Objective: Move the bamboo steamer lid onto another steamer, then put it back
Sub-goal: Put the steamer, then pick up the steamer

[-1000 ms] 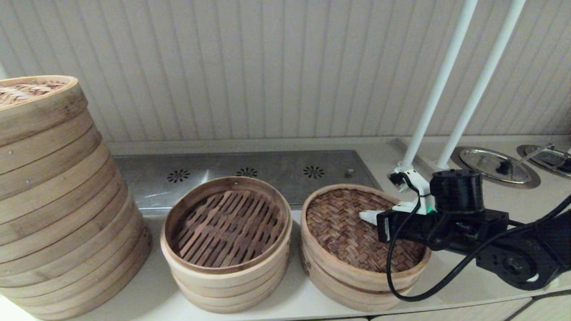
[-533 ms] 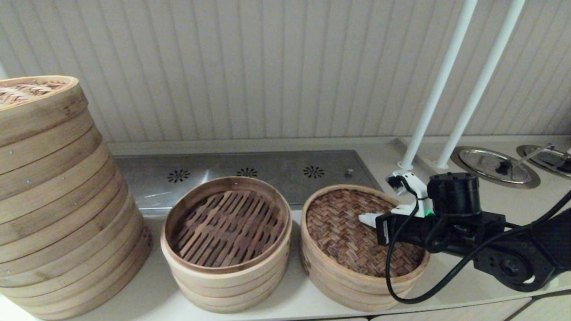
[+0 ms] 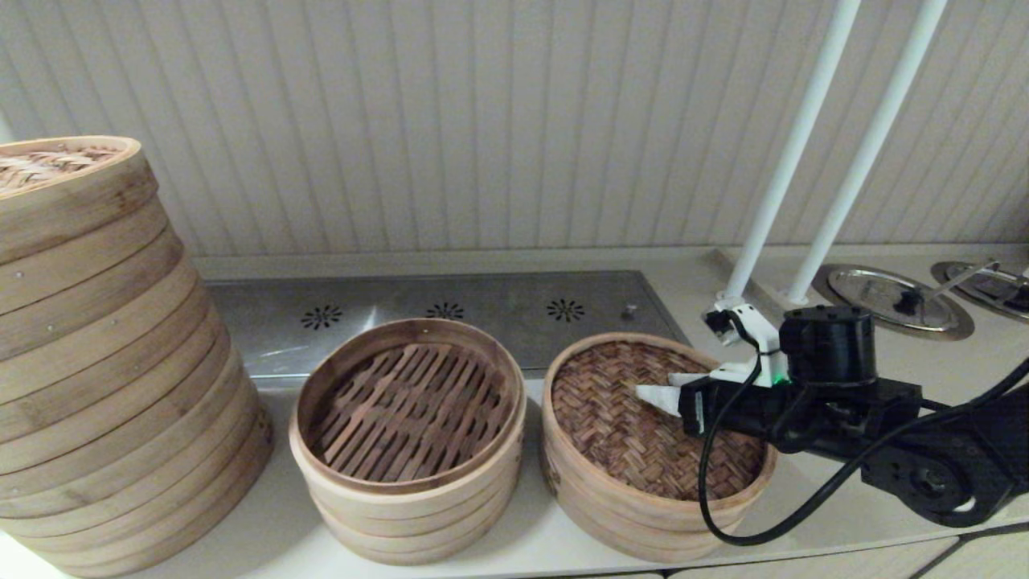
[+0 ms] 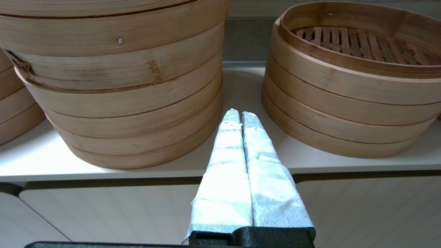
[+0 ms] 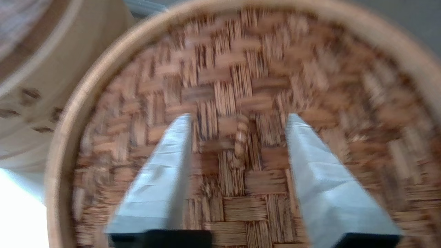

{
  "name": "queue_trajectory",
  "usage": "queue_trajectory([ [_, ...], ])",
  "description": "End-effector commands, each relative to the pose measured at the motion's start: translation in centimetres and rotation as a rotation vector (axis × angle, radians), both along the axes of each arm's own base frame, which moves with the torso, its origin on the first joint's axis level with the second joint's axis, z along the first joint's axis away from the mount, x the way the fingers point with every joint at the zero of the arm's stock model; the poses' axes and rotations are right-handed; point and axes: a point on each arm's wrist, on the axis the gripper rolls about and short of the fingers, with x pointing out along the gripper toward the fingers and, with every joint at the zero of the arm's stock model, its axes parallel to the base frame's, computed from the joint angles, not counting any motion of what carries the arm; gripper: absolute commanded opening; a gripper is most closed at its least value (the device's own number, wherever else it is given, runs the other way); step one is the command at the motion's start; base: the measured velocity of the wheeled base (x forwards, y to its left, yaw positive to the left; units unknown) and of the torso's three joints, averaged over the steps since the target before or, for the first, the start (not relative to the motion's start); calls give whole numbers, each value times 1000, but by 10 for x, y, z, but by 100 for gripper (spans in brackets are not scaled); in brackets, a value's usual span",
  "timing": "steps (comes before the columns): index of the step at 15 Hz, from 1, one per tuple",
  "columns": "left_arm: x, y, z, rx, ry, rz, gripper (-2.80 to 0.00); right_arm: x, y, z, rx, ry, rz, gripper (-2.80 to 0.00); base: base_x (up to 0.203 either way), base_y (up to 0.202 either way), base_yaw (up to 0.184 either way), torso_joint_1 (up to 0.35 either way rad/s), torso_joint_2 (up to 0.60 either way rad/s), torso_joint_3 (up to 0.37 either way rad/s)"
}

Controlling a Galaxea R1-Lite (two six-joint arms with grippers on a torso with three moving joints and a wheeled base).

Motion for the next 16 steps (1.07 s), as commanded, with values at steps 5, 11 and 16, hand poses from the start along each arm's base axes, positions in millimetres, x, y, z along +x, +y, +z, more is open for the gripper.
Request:
queue_trajectory([
  [5,0,0,0,0,2,0,-280,-25,-11,44,39,-132,-13,0,0,0,0,0,0,0],
  [11,0,0,0,0,2,0,-280,-104,-37,100,52,-240,-100,-280,0,0,0,0,0,0],
  [16,0,0,0,0,2,0,-280,-185,-63,110,54,-297,-171,-280,0,0,0,0,0,0],
])
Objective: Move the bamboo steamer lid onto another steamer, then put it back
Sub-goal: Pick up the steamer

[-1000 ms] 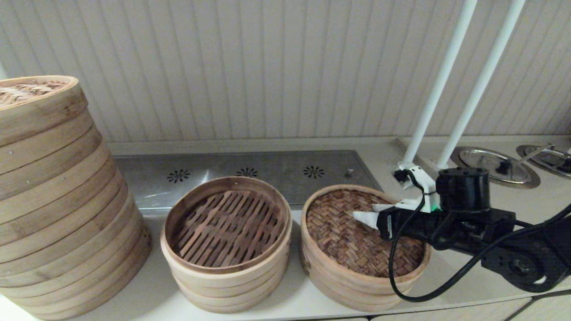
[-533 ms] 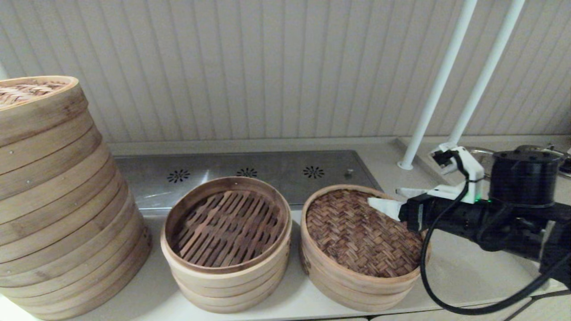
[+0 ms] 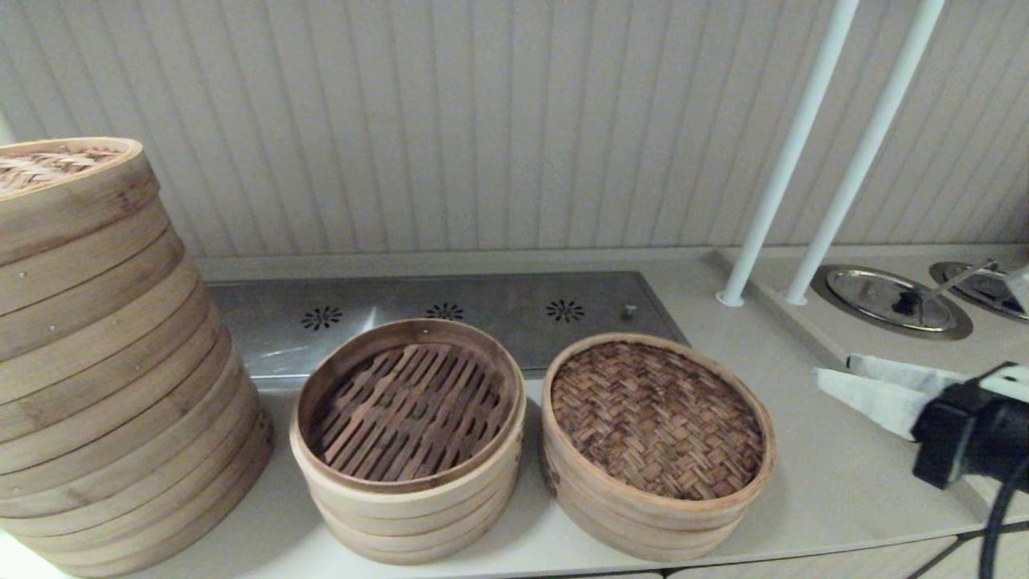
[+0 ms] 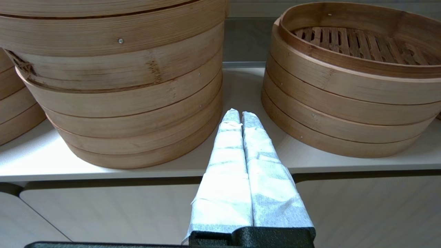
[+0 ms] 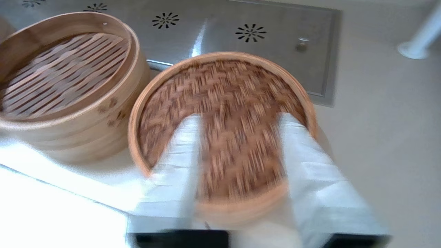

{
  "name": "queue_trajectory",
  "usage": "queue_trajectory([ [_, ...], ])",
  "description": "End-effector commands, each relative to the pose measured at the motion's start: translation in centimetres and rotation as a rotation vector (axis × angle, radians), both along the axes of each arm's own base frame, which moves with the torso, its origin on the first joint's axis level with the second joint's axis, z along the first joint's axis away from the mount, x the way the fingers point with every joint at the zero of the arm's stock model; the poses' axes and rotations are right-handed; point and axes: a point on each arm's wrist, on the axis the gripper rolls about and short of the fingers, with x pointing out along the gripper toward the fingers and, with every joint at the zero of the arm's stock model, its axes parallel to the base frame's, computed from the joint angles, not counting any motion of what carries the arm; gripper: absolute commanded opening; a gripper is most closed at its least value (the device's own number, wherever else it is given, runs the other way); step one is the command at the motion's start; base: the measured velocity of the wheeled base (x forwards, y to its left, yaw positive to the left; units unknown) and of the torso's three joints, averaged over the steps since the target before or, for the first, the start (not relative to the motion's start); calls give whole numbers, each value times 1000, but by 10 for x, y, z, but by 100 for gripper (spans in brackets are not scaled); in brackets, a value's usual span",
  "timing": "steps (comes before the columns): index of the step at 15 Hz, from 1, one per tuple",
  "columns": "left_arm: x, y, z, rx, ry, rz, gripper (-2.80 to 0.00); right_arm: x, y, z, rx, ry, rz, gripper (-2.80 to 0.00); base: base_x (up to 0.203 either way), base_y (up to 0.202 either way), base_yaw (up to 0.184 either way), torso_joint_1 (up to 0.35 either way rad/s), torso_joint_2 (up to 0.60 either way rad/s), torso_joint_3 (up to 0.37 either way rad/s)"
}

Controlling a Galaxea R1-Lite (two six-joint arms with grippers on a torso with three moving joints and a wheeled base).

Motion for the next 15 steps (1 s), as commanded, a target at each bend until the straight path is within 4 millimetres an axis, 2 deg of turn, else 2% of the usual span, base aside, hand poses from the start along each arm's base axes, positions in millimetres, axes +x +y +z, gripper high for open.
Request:
queue_trajectory([
  [1,0,0,0,0,2,0,-280,-48,-14,10,25,-93,-14,-280,0,0,0,0,0,0],
  [5,0,0,0,0,1,0,-280,-114,-37,-5,10,-115,-149,-280,0,0,0,0,0,0],
  [8,0,0,0,0,1,0,-280,-149,-48,-38,-1,-104,-216,-280,0,0,0,0,0,0],
  [9,0,0,0,0,2,0,-280,-149,-48,-58,-17,-53,-250,-280,0,0,0,0,0,0],
  [11,0,0,0,0,2,0,-280,-142,-48,-82,-42,19,-322,-280,0,0,0,0,0,0],
  [15,0,0,0,0,2,0,-280,-134,-49,-107,-62,15,-479,-280,0,0,0,0,0,0],
])
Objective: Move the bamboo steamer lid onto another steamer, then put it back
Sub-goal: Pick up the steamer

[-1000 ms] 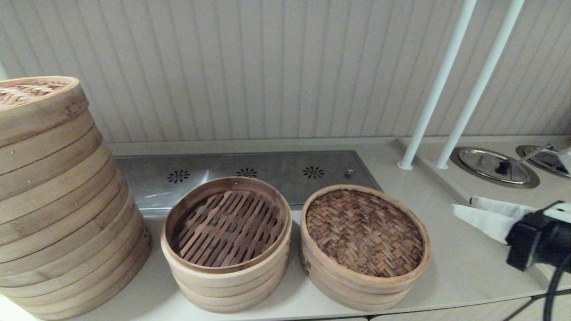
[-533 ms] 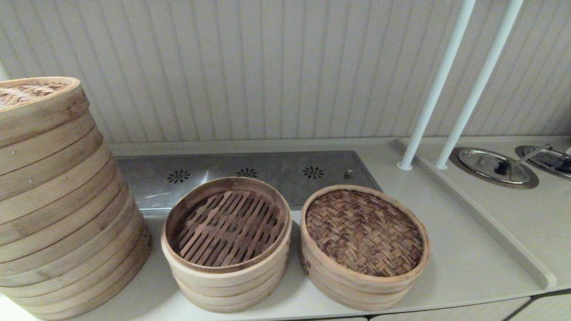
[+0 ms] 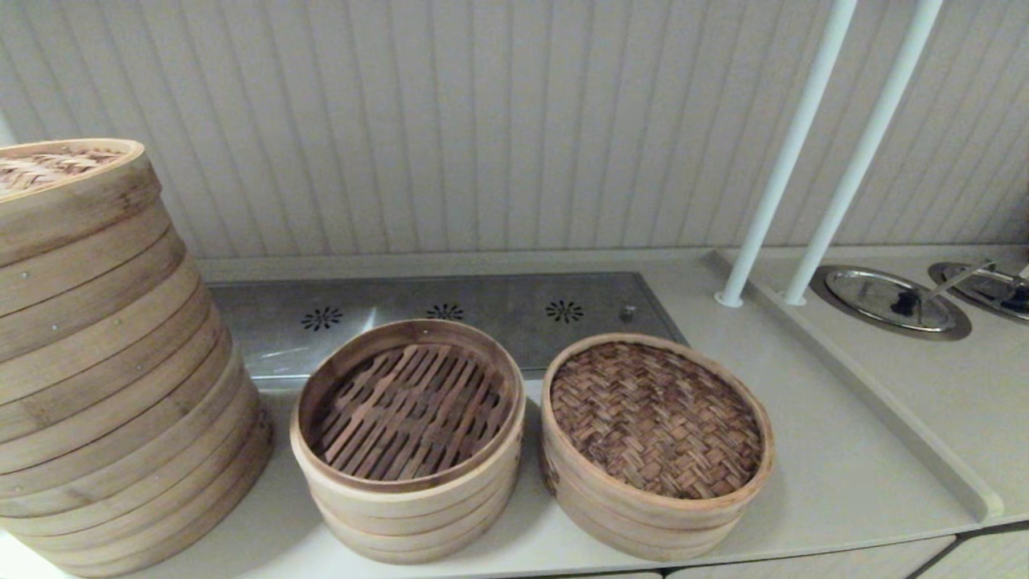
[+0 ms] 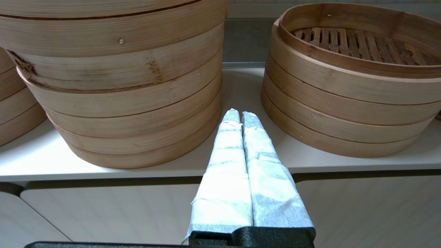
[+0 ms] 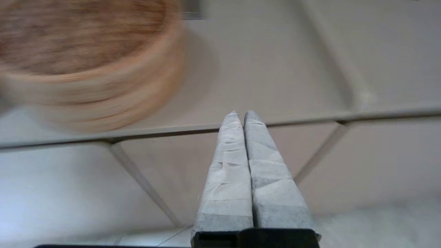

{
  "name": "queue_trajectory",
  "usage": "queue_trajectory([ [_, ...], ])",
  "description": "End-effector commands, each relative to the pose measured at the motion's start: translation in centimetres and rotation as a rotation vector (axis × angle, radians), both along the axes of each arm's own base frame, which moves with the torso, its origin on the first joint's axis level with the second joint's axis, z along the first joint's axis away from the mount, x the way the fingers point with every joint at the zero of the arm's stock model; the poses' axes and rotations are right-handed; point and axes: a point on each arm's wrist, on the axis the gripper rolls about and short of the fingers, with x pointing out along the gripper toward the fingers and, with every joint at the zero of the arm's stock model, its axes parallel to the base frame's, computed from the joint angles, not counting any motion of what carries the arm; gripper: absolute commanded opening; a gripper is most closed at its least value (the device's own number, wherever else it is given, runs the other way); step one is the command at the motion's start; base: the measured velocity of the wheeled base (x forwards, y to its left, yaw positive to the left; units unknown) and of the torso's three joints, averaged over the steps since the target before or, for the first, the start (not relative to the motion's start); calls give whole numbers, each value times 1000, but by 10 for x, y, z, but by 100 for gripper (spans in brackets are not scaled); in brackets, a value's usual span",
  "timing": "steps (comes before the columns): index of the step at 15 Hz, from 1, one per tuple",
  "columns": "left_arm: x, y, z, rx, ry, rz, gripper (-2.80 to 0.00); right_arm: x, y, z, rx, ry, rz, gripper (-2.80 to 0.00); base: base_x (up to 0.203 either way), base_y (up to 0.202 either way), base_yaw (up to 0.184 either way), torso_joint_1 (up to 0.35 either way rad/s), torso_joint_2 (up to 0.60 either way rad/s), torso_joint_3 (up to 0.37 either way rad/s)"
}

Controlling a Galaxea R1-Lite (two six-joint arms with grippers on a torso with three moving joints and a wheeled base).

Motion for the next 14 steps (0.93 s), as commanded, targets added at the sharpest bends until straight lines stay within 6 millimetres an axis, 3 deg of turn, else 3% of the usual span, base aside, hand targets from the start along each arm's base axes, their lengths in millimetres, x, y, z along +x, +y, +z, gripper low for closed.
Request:
queue_trajectory([
  [1,0,0,0,0,0,0,-280,2,0,-10,-5,9,-20,-280,0,0,0,0,0,0],
  [6,0,0,0,0,1,0,-280,4,0,-26,-24,30,-136,-280,0,0,0,0,0,0],
  [8,0,0,0,0,0,0,-280,7,1,-24,-36,-51,-119,-280,0,0,0,0,0,0],
  [14,0,0,0,0,1,0,-280,6,1,-27,-52,-42,-195,-280,0,0,0,0,0,0],
])
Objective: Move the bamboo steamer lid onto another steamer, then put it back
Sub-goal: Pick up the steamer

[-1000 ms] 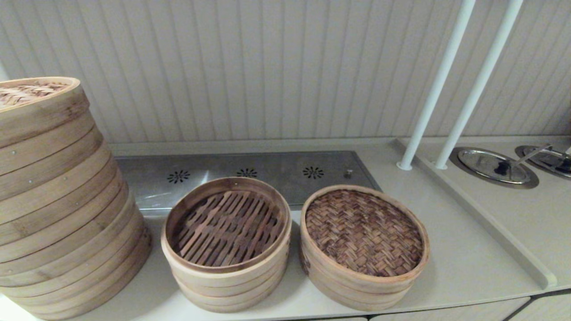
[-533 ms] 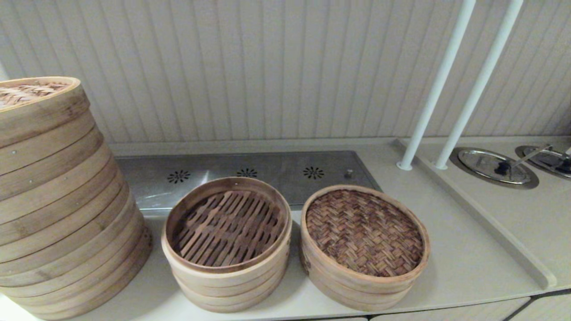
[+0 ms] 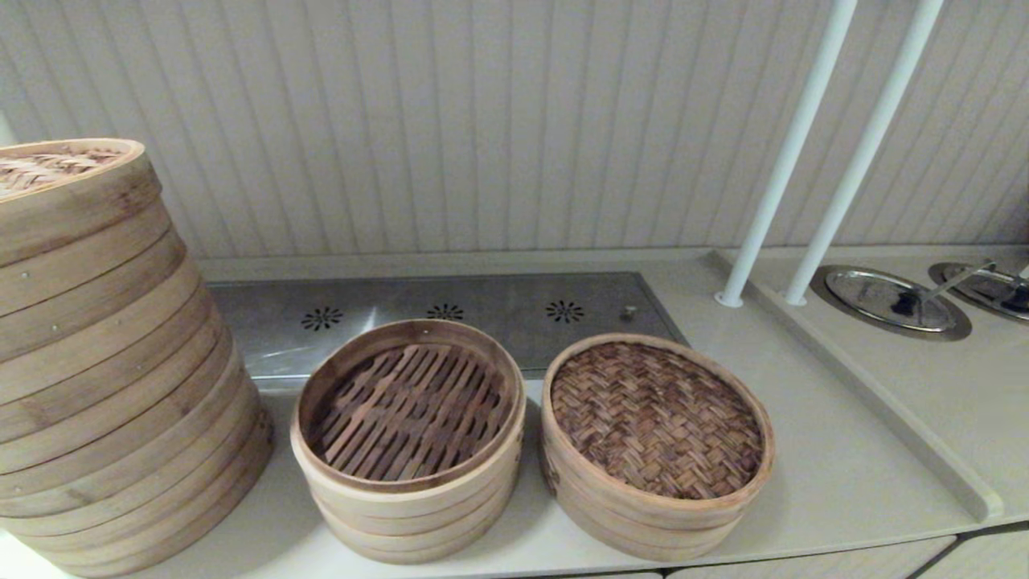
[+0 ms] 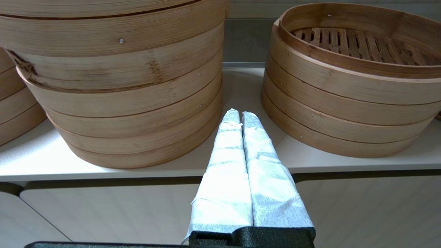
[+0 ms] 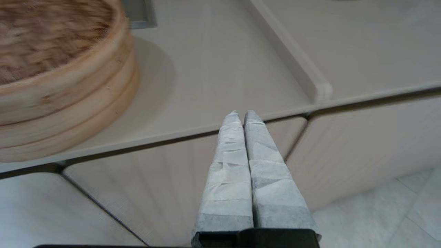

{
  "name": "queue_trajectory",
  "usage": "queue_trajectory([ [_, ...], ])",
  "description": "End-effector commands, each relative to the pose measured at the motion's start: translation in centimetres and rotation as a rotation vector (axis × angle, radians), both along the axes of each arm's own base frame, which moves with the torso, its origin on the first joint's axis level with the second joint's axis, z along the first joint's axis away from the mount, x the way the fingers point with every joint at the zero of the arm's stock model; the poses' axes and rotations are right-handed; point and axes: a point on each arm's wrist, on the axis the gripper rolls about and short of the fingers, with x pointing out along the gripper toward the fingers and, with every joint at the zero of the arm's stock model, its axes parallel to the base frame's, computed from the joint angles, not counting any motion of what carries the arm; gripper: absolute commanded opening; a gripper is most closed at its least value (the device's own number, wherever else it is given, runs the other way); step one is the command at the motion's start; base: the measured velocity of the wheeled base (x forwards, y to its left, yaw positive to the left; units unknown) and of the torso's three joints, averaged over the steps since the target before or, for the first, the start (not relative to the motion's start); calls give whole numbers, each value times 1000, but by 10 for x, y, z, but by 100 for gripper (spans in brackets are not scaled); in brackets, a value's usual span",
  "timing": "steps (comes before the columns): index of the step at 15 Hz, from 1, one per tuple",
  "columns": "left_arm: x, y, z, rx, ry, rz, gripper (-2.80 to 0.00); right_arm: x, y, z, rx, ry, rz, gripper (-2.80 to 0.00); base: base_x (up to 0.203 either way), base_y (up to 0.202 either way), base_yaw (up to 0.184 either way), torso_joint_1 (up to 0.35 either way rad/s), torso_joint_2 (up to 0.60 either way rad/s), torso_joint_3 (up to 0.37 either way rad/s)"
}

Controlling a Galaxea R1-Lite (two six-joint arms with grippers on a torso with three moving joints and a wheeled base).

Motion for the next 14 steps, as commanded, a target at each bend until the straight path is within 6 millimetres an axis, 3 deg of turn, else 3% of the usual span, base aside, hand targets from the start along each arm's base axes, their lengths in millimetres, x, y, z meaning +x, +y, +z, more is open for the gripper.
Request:
queue_trajectory([
  [1,0,0,0,0,1,0,-280,-1,0,0,-6,-1,-77,-280,0,0,0,0,0,0],
  [3,0,0,0,0,2,0,-280,-6,1,0,-21,-34,-46,-280,0,0,0,0,0,0],
  [6,0,0,0,-2,2,0,-280,-19,5,-6,-29,-113,152,-280,0,0,0,0,0,0],
  [8,0,0,0,0,2,0,-280,-25,8,-17,-20,-77,274,-280,0,0,0,0,0,0],
  [14,0,0,0,0,1,0,-280,-23,8,-19,-12,-121,282,-280,0,0,0,0,0,0],
])
